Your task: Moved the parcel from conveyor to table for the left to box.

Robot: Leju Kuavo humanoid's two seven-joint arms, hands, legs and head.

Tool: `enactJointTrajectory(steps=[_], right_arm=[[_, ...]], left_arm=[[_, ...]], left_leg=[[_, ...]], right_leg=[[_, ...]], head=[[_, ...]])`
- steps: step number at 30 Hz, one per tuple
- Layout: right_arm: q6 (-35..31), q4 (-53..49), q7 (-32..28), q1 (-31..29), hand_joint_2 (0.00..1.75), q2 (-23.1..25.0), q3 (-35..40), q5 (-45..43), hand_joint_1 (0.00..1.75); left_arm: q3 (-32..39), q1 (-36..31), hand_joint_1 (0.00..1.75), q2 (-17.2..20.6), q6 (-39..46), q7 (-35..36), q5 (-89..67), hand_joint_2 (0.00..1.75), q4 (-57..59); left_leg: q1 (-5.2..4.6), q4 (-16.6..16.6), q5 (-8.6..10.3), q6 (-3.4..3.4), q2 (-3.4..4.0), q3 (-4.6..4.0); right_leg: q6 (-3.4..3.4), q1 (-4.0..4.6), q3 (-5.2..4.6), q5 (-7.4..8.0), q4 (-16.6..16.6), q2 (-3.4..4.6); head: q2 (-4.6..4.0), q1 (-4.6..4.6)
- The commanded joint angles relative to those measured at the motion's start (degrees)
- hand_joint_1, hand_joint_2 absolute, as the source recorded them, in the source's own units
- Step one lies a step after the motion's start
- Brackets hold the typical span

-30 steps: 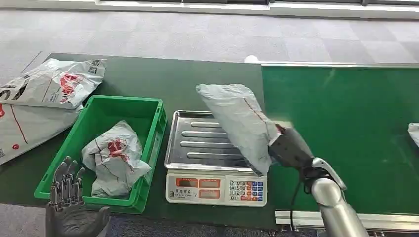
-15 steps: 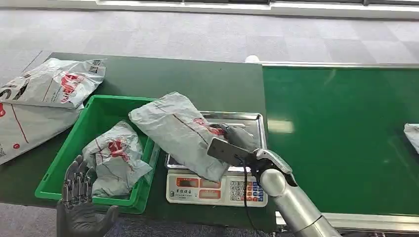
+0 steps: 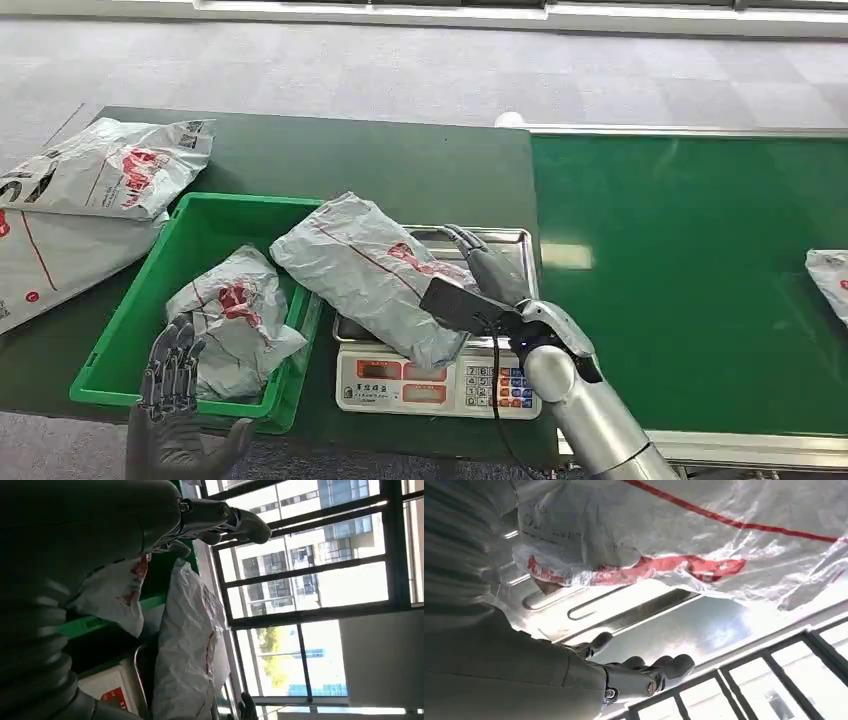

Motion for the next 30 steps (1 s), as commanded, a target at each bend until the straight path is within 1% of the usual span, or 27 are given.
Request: enactJointTrajectory(steps=[1, 2, 3, 4, 5, 6, 7, 8, 9, 10, 11, 14, 16, 17, 18, 19, 20, 21, 22, 23, 24, 25, 26, 27, 28, 29, 30], right_arm=[[-9.2, -5.9, -6.4, 2.7, 1.75, 3.9, -9.7, -5.8, 0.00], [-13.9, -9.2, -9.2, 4.4, 1.75, 4.1, -12.3, -7.7, 0.00], [-20.2, -13.3, -12.8, 6.6, 1.75, 4.6, -15.2, -9.8, 0.00], [-23.2, -18.7, -15.8, 9.7, 1.75, 5.0, -19.1, -16.7, 0.00], [-25.5, -22.4, -17.1, 12.0, 1.75, 5.0, -21.8, -19.7, 0.00], [-26.4, -25.8, -17.7, 14.3, 1.75, 4.7, -23.9, -21.3, 0.00], [-25.3, -28.3, -18.6, 16.3, 1.75, 4.2, -25.5, -23.0, 0.00], [-24.9, -28.8, -18.8, 16.7, 1.75, 4.3, -26.0, -23.2, 0.00], [-24.9, -28.8, -18.8, 16.7, 1.75, 4.3, -26.0, -23.2, 0.00], [-24.9, -28.3, -18.9, 16.5, 1.75, 4.6, -25.8, -23.1, 0.00], [-24.9, -27.8, -19.0, 16.2, 1.75, 4.9, -25.6, -22.9, 0.00], [-25.1, -26.8, -19.3, 15.6, 1.75, 5.3, -25.1, -22.5, 0.00], [-26.6, -27.0, -19.8, 15.7, 1.75, 5.5, -25.6, -22.0, 0.00], [-30.5, -28.9, -21.2, 17.4, 1.75, 5.7, -27.1, -21.6, 0.00], [-36.2, -32.4, -24.6, 20.6, 1.75, 5.8, -29.8, -23.5, 0.00], [-39.9, -34.9, -26.7, 23.1, 1.75, 5.7, -31.6, -24.9, 0.00], [-42.4, -37.2, -28.8, 25.4, 1.75, 5.7, -33.7, -28.6, 0.00], [-43.0, -39.0, -29.2, 28.1, 1.75, 5.4, -35.9, -30.7, 0.00], [-41.9, -39.2, -29.1, 30.0, 1.75, 4.8, -37.0, -31.7, 0.00], [-41.7, -38.6, -29.1, 31.7, 1.75, 4.6, -38.1, -31.8, 0.00], [-39.9, -36.6, -28.7, 33.3, 1.75, 4.3, -38.6, -32.5, 0.00], [-38.8, -34.9, -29.3, 34.3, 1.75, 3.8, -38.4, -32.7, 0.00], [-38.4, -32.7, -29.8, 35.4, 1.75, 2.9, -37.2, -32.6, 0.00], [-38.9, -30.9, -31.5, 36.2, 1.75, 2.5, -35.5, -33.9, 0.00], [-39.0, -28.6, -33.1, 36.7, 1.75, 0.9, -31.0, -33.7, 0.00], [-41.2, -27.4, -33.9, 36.8, 1.75, 0.6, -27.7, -33.5, 0.00], [-41.8, -25.7, -33.5, 35.6, 1.75, -0.7, -22.5, -32.3, 0.00]], left_arm=[[-2.3, -4.4, 0.00, 1.2, 0.0, 1.6, -8.3, 1.75, 0.9], [-2.6, -5.8, 0.00, 1.3, 0.8, 4.3, -11.7, 1.75, 1.0], [-2.8, -7.6, 0.00, 1.4, 1.1, 6.7, -13.4, 1.75, 1.6], [-3.1, -10.8, 0.00, 1.9, 0.4, 10.1, -13.8, 1.75, 4.0], [-3.6, -13.9, 0.00, 2.4, 0.9, 12.6, -15.5, 1.75, 6.5], [-4.0, -17.5, 0.00, 2.7, 0.4, 13.1, -15.8, 1.75, 9.5], [-4.1, -21.2, 0.00, 2.7, 0.6, 13.9, -16.2, 1.75, 12.7], [-4.0, -22.0, 0.00, 2.6, 0.6, 14.0, -16.1, 1.75, 13.4], [-4.0, -22.0, 0.00, 2.6, 0.6, 14.0, -16.1, 1.75, 13.4], [-4.1, -21.8, 0.00, 2.6, 0.6, 14.0, -16.1, 1.75, 13.3], [-4.1, -21.4, 0.00, 2.7, 0.6, 14.0, -16.1, 1.75, 12.9], [-4.3, -20.3, 0.00, 2.8, 0.7, 13.9, -16.1, 1.75, 12.0], [-4.7, -20.8, 0.00, 3.2, 1.0, 15.0, -17.4, 1.75, 12.3], [-6.1, -23.6, 0.00, 3.7, 1.4, 16.6, -19.9, 1.75, 13.8], [-7.6, -28.4, 0.00, 3.5, 1.9, 19.1, -22.0, 1.75, 17.1], [-8.7, -32.4, 0.00, 2.7, 2.4, 21.1, -23.6, 1.75, 19.9], [-10.3, -37.1, 0.00, 2.1, 2.5, 24.3, -26.4, 1.75, 23.6], [-12.0, -42.5, 0.00, 1.1, 2.7, 27.9, -29.1, 1.75, 28.6], [-13.2, -45.9, 0.00, 0.2, 2.2, 30.4, -30.5, 1.75, 32.6], [-14.8, -48.9, 0.00, -0.3, 1.1, 32.5, -32.2, 1.75, 36.2], [-16.3, -52.4, 0.00, -1.6, 1.6, 34.4, -34.3, 1.75, 41.6], [-17.3, -54.4, 0.00, -2.4, 1.2, 35.2, -34.9, 1.75, 45.2], [-18.7, -56.4, 0.00, -2.9, 0.9, 37.6, -37.1, 1.75, 49.1], [-19.0, -57.7, 0.00, -3.8, -0.1, 38.4, -36.8, 1.75, 52.6], [-21.0, -59.1, 0.00, -4.1, -0.1, 41.8, -39.9, 1.75, 56.7], [-20.9, -59.6, 0.00, -5.0, -0.2, 42.0, -39.9, 1.75, 59.1], [-21.9, -60.0, 0.00, -5.8, 0.3, 44.2, -41.6, 1.75, 61.9]], left_leg=[[0.01, -0.1, 0.08, 0.00, -0.01, -0.05], [0.01, -0.1, 0.13, 0.00, -0.15, -0.12], [0.02, -0.1, 0.16, 0.00, -0.16, -0.11], [0.02, 0.0, 0.16, 0.00, -0.45, -0.22], [0.00, 0.0, 0.17, 0.00, -0.59, -0.20], [0.01, 0.0, 0.20, 0.01, -0.68, -0.20], [-0.02, 0.0, 0.22, 0.03, -0.81, -0.17], [-0.01, -0.1, 0.35, 0.03, -1.24, -0.20], [-0.04, -0.1, 0.28, 0.04, -1.11, -0.09], [-0.05, 0.0, 0.17, 0.04, -0.79, -0.08], [-0.05, -0.1, 0.22, 0.04, -0.81, -0.15], [-0.04, 0.0, 0.07, 0.01, 0.03, -0.03], [-0.04, 0.0, 0.08, 0.00, 0.00, -0.02], [-0.04, 0.0, 0.06, 0.01, 0.00, -0.03], [-0.02, -0.1, 0.13, 0.00, -0.12, -0.03], [-0.01, 0.0, 0.16, 0.01, -0.41, -0.11], [-0.01, 0.0, 0.21, 0.01, -0.57, -0.13], [-0.03, 0.0, 0.23, 0.03, -0.75, -0.17], [0.01, 0.0, 0.39, 0.09, -1.31, -0.27], [-0.02, 0.0, 0.40, 0.16, -1.49, -0.29], [-0.01, 0.0, 0.45, 0.17, -1.58, -0.32], [-0.01, 0.0, 0.40, 0.12, -1.40, -0.26], [-0.01, 0.0, 0.48, 0.15, -1.52, -0.30], [0.01, 0.0, 0.38, 0.14, -1.25, -0.16], [-0.01, -0.1, 0.42, 0.15, -1.14, -0.20], [-0.03, -0.1, 0.34, 0.13, -0.83, -0.14], [-0.01, -0.1, 0.39, 0.13, -0.76, -0.13]], right_leg=[[-0.06, 0.02, -0.04, 0.07, -0.1, -0.03], [-0.08, 0.02, -0.07, 0.07, -0.1, -0.16], [-0.09, 0.03, -0.04, 0.10, -0.1, -0.19], [-0.08, 0.03, -0.07, 0.00, 0.0, -0.49], [-0.06, 0.00, -0.06, -0.04, 0.0, -0.62], [-0.07, 0.01, -0.01, -0.02, -0.1, -0.72], [-0.04, -0.02, -0.01, -0.04, -0.1, -0.85], [-0.06, -0.01, 0.09, -0.03, -0.2, -1.31], [-0.05, -0.03, 0.11, -0.03, -0.2, -1.17], [-0.03, -0.04, 0.07, -0.01, -0.1, -0.85], [-0.05, -0.03, 0.11, 0.06, -0.2, -0.86], [-0.05, -0.03, -0.02, 0.11, -0.1, -0.06], [-0.09, -0.03, -0.05, 0.12, -0.1, -0.10], [-0.07, -0.03, -0.07, 0.11, -0.1, -0.09], [-0.10, -0.01, -0.01, 0.13, -0.1, -0.21], [-0.08, 0.00, -0.01, 0.07, -0.1, -0.49], [-0.09, 0.00, -0.02, 0.07, -0.1, -0.65], [-0.06, -0.02, -0.09, 0.03, -0.1, -0.82], [-0.07, 0.02, 0.02, 0.01, -0.2, -1.39], [-0.03, -0.01, 0.08, -0.01, -0.2, -1.64], [-0.03, 0.01, 0.12, 0.06, -0.3, -1.72], [-0.02, 0.00, 0.12, 0.06, -0.2, -1.52], [-0.02, 0.00, 0.19, 0.12, -0.3, -1.63], [-0.01, 0.02, 0.30, 0.14, -0.3, -1.32], [0.01, 0.01, 0.26, 0.24, -0.3, -1.22], [0.05, -0.03, 0.19, 0.26, -0.3, -0.95], [0.07, -0.01, 0.20, 0.36, -0.4, -0.86]], head=[[0.00, 0.00], [0.00, 0.00], [0.00, 0.00], [0.00, 0.00], [0.00, -0.02], [0.00, 0.00], [0.00, 0.00], [0.00, 0.00], [0.00, 0.00], [0.00, 0.00], [0.00, 0.02], [0.00, 0.02], [0.00, 0.02], [0.00, 0.02], [0.00, 0.02], [0.00, 0.00], [0.00, 0.00], [0.00, 0.00], [0.00, 0.02], [0.00, 0.02], [0.00, 0.02], [0.00, 0.02], [0.00, 0.02], [0.00, 0.02], [0.00, 0.02], [0.00, 0.02], [0.00, 0.02]])
